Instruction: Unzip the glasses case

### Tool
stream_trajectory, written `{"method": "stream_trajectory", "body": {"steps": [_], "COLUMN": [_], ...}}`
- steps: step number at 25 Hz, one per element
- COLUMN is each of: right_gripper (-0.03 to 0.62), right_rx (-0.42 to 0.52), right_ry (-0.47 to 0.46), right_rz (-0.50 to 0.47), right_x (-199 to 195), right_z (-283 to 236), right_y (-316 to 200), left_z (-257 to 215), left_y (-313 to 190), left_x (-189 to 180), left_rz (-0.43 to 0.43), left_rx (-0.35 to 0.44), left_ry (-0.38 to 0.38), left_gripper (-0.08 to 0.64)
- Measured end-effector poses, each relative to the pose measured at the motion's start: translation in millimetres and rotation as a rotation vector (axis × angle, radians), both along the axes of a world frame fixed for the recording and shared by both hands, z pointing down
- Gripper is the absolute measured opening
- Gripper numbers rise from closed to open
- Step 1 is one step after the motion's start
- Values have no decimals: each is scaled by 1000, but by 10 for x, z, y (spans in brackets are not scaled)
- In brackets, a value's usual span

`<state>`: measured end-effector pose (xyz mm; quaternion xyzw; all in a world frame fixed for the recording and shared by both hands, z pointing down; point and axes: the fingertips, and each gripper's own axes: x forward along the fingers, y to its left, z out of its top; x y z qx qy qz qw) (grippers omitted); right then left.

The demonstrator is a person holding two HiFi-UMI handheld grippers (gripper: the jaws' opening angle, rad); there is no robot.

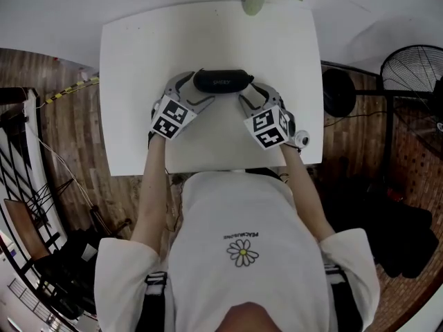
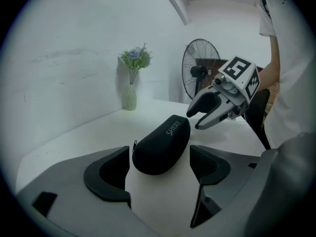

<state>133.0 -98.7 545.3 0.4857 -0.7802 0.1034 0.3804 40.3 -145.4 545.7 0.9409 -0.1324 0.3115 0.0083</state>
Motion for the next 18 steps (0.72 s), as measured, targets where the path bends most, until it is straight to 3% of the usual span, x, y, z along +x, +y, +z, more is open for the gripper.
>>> {"method": "stream_trajectory", "body": {"steps": [3,12,18], "right_gripper": [171,169,108], "right_rx": [-7,-6,40], "right_ry": [18,88,130], "right_rz": [-3,-119,-130], "right_x": [18,34,-49], "right_z": [58,123,46], "right_y": [-58,-204,-606], "left_z": [120,102,120], "left_y": [22,227,579], "left_x": [14,-54,-136], "left_rz": [51,12,9], "left_rx": [23,-29,-99], "left_ry": [-62,-63,-73], "left_gripper": [368,368,367]}}
